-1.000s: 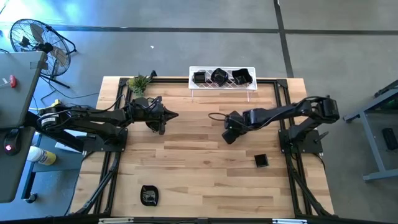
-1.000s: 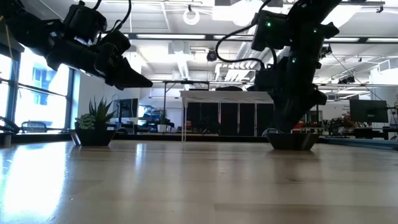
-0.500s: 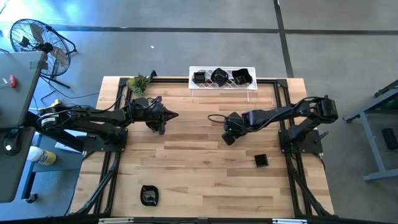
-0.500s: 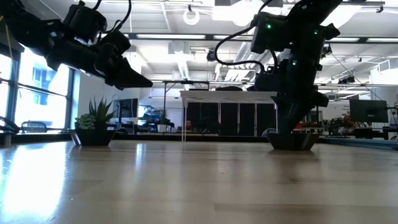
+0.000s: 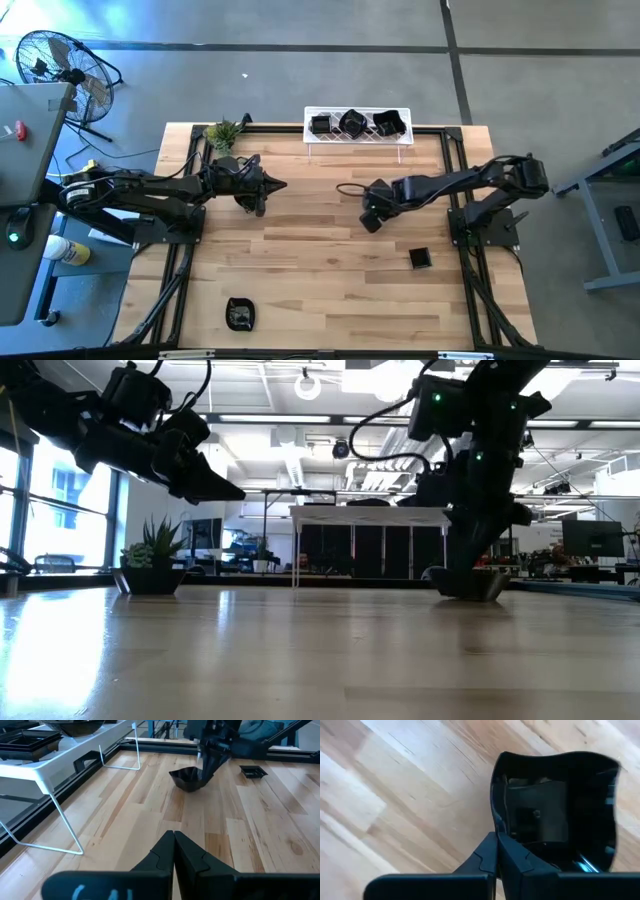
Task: Pick & Place Mini shaped plates
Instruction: Stack the distorted square plate on top of the stacked distorted square plates on the shelf
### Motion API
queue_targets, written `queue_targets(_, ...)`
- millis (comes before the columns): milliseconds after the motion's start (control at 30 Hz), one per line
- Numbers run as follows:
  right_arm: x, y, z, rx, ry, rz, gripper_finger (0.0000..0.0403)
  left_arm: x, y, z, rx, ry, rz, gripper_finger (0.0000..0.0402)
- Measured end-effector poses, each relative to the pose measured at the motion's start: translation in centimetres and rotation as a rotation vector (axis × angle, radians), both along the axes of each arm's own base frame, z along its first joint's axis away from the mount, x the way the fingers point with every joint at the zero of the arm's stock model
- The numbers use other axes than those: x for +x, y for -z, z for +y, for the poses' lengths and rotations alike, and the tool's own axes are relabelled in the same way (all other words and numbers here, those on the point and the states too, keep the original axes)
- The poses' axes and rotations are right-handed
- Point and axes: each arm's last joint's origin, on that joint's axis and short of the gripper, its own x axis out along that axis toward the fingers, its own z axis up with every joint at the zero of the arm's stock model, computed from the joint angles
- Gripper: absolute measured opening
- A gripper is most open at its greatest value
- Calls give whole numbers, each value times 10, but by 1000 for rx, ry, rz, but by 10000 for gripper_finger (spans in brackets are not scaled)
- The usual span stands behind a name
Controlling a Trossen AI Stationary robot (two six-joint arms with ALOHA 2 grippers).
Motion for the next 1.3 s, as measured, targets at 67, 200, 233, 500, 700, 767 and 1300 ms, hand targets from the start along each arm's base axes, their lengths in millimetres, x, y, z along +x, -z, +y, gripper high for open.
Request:
queue_targets(67,-2,-6,0,7,-2,-26,2,0,0,0,0,0,0,1)
queue_targets(200,-8,-23,2,8,-2,-94,1,0,0,0,0,0,0,1)
queue_targets(233,-10,-29,2,10,-4,-112,1,0,0,0,0,0,0,1)
queue_targets(500,-11,-79,3,-15,-42,-219,2,0,0,0,0,0,0,1)
queue_targets(700,-12,-90,3,-79,-36,-90,2,0,0,0,0,0,0,1)
queue_targets(767,-12,-100,2,-104,-35,-85,2,0,0,0,0,0,0,1)
queue_targets(1300,-3,-213,-65,-426,61,-156,2,0,-1,0,-5,2,-10,1)
